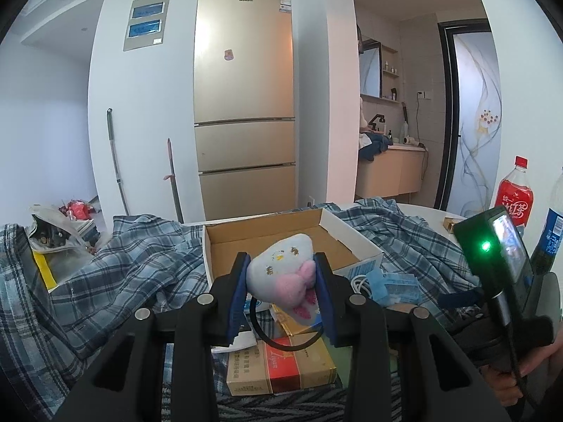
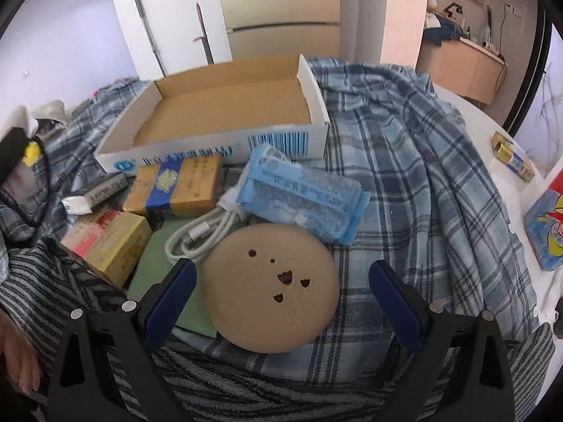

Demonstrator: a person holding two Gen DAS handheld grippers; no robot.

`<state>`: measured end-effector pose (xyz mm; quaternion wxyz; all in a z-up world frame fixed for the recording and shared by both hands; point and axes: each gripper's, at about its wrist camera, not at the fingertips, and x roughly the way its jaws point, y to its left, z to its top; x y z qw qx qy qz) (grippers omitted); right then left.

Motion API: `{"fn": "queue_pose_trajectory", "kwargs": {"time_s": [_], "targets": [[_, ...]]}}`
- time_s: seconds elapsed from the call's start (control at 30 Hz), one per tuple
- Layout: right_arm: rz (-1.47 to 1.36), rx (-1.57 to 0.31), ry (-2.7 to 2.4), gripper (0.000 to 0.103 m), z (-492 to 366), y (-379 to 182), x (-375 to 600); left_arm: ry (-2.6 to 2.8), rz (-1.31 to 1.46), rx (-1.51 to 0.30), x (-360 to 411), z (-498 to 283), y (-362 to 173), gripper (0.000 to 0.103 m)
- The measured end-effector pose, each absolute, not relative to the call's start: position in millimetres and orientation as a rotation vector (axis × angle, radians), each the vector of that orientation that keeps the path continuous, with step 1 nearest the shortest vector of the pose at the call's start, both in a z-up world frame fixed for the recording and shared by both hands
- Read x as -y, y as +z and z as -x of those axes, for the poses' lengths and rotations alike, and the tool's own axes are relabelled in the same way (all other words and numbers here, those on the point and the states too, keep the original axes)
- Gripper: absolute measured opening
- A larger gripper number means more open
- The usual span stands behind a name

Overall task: Organize soft objects
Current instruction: 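Lift the plush toy with the left tool while the right tool approaches the wooden coaster, then close the right tool on the round wooden coaster and lift it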

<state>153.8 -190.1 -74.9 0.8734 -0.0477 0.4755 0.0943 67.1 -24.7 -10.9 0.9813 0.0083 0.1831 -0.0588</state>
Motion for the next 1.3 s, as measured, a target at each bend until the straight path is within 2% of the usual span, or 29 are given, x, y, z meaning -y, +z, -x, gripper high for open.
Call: {"fn": "queue_pose_trajectory", "kwargs": {"time_s": [0.1,0.3,0.57,0.97,1.3], "targets": [[0.135,-0.992,0.201,0.097,-152.8,-75.8,184.4,-0.118,-0.024,-0.379,26.8,-69.5,-11.5,0.038],[0.114,-1.034,0.218,0.083,-158.6,-81.4,186.0,-0.115,-0.021,-0.375,26.2,-70.1,-10.8,0.038],[0.117,-0.935,0.191,0.082,-148.0,-67.3,188.8,-0.109,-0.037,-0.328,27.8,-60.7,-7.3,0.038],[0.100,-0.622,0.219,0.082,-107.5,-25.8,190.8,-0.059,-0.028,-0.278,22.9,-52.5,-3.1,0.038],[0.135,-0.526,0.209,0.082,-96.4,-14.0,184.1,-0.021,-0.015,-0.270,16.9,-51.5,-1.8,0.038]]}}
